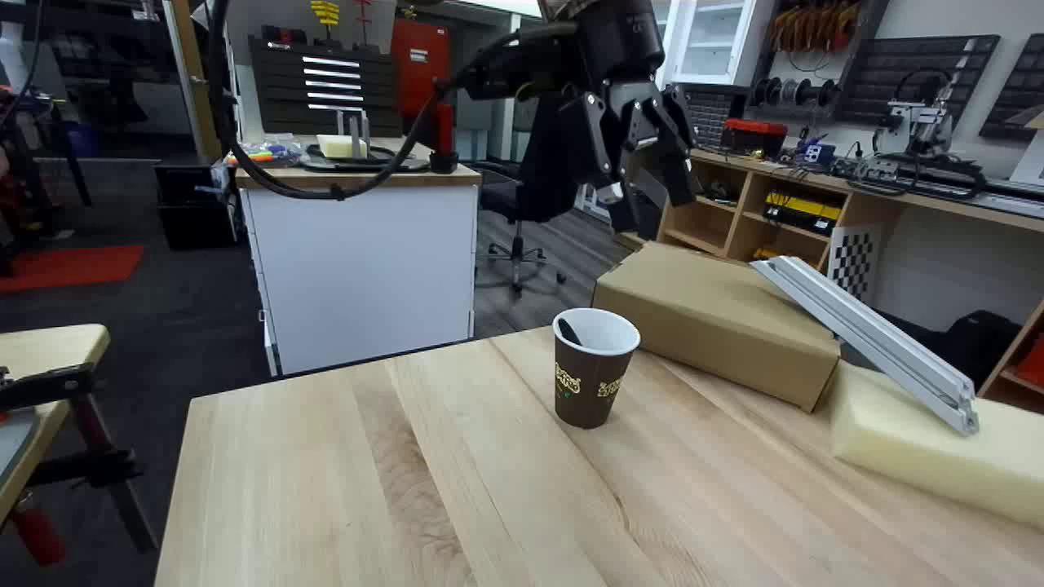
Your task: Take the marker from the cup and put it on the table
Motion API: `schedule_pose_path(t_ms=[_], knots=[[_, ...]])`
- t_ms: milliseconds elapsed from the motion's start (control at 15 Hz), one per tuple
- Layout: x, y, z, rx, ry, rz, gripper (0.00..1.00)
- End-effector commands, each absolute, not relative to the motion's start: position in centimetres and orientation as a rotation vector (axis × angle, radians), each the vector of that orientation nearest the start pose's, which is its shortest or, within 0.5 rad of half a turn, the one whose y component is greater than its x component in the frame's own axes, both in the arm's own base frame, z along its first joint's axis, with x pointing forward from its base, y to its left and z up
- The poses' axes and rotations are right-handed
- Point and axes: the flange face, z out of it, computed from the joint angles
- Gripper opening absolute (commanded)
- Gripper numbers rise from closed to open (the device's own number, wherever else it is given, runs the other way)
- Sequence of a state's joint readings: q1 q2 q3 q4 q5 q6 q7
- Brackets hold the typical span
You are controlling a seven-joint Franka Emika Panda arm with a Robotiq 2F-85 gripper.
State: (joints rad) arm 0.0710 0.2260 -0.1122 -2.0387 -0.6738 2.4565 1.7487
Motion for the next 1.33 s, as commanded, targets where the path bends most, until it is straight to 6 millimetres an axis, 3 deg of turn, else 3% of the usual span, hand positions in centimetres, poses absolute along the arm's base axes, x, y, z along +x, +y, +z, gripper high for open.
schedule_pose_path(t_ms=[0,867,1267], knots=[[60.6,-2.3,35.3,-2.578,1.947,-0.809,1.00],[60.6,-2.3,35.3,-2.578,1.947,-0.809,1.00],[60.9,-3.2,34.0,-2.566,2.011,-0.748,1.00]])
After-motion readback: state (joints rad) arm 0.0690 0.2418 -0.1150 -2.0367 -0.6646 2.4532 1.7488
